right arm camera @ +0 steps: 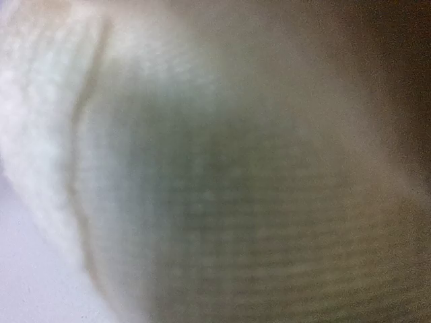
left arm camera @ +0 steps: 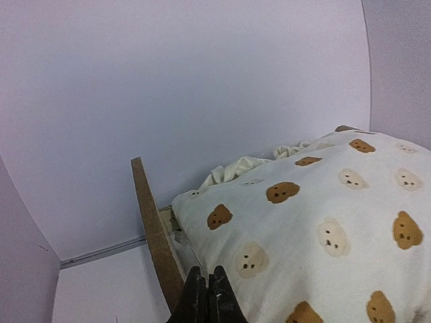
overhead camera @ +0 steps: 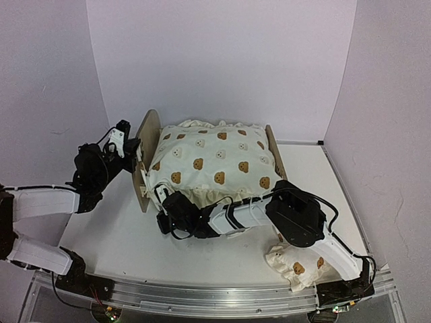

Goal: Set up the pet bed

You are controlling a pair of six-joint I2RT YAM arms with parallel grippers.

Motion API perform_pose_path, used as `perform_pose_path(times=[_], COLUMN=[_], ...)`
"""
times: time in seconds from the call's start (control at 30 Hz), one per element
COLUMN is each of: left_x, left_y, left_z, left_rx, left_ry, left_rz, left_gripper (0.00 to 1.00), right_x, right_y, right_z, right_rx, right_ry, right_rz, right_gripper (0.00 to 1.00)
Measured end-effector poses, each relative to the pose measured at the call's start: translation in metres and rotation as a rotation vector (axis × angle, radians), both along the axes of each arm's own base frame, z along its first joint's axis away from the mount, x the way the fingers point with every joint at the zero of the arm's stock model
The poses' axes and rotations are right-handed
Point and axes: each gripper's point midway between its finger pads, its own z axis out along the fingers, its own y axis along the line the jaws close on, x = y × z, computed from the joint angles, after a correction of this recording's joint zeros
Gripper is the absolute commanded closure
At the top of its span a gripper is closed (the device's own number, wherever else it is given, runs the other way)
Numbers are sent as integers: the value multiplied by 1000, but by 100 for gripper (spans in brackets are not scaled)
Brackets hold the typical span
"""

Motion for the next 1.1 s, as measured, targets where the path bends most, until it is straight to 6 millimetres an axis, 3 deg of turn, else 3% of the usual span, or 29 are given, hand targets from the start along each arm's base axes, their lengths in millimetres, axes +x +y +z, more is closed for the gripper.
perform_pose_path(times=[0.17, 0.27, 0.37, 0.5, 0.77, 0.9, 1.1], left_x=[-47, -75, -92, -105, -91, -57, -30], left_y=[4, 8, 10, 16, 70, 103, 151], left_z=[13, 9, -3, -37, -101, -125, -197], left_rx=[-203, -358, -514, -701, -825, -854, -940], left_ry=[93, 176, 296, 485, 696, 781, 983], left_rz=[-120, -185, -216, -195, 241, 427, 572], left_gripper=[100, 100, 100, 100, 100, 100, 100], right_x=[4, 3, 0, -2, -2, -1, 0], right_y=[2, 2, -1, -3, -6, -11, -18], right_z=[5, 4, -2, -6, -6, -6, -7], right_rx=[-19, -32, -55, -75, -104, -147, -206], right_ry=[19, 25, 42, 53, 35, 18, -21], right_rz=[22, 38, 53, 63, 86, 99, 121], right_gripper=[100, 100, 100, 100, 100, 100, 100])
